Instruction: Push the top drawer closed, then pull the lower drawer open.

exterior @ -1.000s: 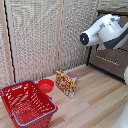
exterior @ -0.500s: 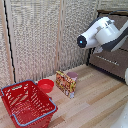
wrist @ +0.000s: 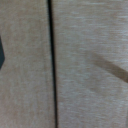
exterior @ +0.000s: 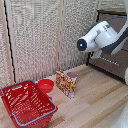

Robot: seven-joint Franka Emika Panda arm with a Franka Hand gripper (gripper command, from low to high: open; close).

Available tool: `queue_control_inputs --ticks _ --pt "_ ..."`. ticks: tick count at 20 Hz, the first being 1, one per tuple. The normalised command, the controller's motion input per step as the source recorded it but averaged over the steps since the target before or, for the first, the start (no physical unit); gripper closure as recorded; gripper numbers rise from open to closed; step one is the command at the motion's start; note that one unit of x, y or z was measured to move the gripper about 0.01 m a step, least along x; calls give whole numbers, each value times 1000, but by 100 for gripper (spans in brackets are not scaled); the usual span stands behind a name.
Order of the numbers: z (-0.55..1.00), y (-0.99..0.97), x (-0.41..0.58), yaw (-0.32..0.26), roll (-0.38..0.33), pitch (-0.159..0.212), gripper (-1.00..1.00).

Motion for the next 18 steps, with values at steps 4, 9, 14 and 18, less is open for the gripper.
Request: queue_control_inputs --ticks 4,9,14,18 --pt "-433 -143 20 -86 101 54 -100" --pt "-351 -267 1 -91 38 15 -100" --pt "-323 -393 0 -100 -14 0 -100" --pt "-298 -379 42 -99 -10 -1 -100"
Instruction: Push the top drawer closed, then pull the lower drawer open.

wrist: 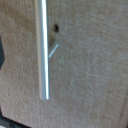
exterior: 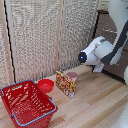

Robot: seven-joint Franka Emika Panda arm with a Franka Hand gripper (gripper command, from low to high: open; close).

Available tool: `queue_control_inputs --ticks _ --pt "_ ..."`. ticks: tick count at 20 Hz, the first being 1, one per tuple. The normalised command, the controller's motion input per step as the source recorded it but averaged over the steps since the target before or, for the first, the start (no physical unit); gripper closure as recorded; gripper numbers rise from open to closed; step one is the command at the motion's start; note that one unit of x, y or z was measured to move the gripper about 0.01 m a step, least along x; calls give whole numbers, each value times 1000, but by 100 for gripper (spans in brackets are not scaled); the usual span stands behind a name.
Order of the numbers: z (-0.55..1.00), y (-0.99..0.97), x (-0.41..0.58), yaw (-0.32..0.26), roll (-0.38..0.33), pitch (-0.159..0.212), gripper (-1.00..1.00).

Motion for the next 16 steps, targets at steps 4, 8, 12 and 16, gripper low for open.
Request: queue_control_inputs --ticks 4,8,12,16 --pt "-221 -246 99 -77 -1 -40 -100" --pt "-17 -129 71 -52 0 -50 100" --pt "34 -49 -16 -19 15 -55 100" --pt "113 -40 -174 0 62 -55 100"
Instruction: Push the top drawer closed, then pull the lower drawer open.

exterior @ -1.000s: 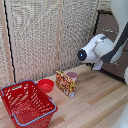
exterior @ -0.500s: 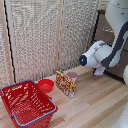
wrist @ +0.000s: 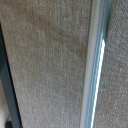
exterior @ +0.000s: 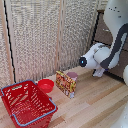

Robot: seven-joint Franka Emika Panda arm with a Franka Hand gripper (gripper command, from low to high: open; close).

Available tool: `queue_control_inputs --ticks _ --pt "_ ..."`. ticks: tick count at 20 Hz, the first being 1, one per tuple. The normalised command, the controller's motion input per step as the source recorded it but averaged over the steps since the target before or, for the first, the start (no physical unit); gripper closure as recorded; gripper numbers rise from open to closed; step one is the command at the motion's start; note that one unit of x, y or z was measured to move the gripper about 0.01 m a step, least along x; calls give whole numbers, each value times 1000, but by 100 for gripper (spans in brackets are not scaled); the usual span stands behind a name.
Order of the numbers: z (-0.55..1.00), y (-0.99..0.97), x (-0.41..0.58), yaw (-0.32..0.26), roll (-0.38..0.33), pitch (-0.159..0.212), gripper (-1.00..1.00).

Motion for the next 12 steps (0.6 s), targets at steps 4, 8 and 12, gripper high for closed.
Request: queue_control_inputs --ticks 4,8,12 --pt "151 -561 3 6 57 -28 100" --pt "184 -750 25 35 11 -36 100" --pt "155 -691 4 46 0 -29 100"
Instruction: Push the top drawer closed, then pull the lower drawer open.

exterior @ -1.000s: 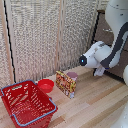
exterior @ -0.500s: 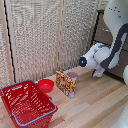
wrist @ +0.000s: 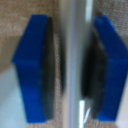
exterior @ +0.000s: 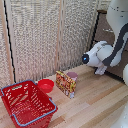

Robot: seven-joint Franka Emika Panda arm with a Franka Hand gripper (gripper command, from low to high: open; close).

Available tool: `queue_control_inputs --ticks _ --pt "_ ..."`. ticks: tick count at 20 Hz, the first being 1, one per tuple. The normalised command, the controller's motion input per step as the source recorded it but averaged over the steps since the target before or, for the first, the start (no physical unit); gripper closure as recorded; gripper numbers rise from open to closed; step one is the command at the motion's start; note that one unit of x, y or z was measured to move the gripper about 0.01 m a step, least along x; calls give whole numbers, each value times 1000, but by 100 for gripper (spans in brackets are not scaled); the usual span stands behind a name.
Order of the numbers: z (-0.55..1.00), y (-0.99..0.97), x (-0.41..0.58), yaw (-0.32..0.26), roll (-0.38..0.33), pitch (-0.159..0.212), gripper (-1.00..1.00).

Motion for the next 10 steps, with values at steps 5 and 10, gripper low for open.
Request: queue_control_inputs --ticks 5,10 --pt "255 -495 -15 48 9 -37 100" --pt "336 221 -133 19 -27 -26 100"
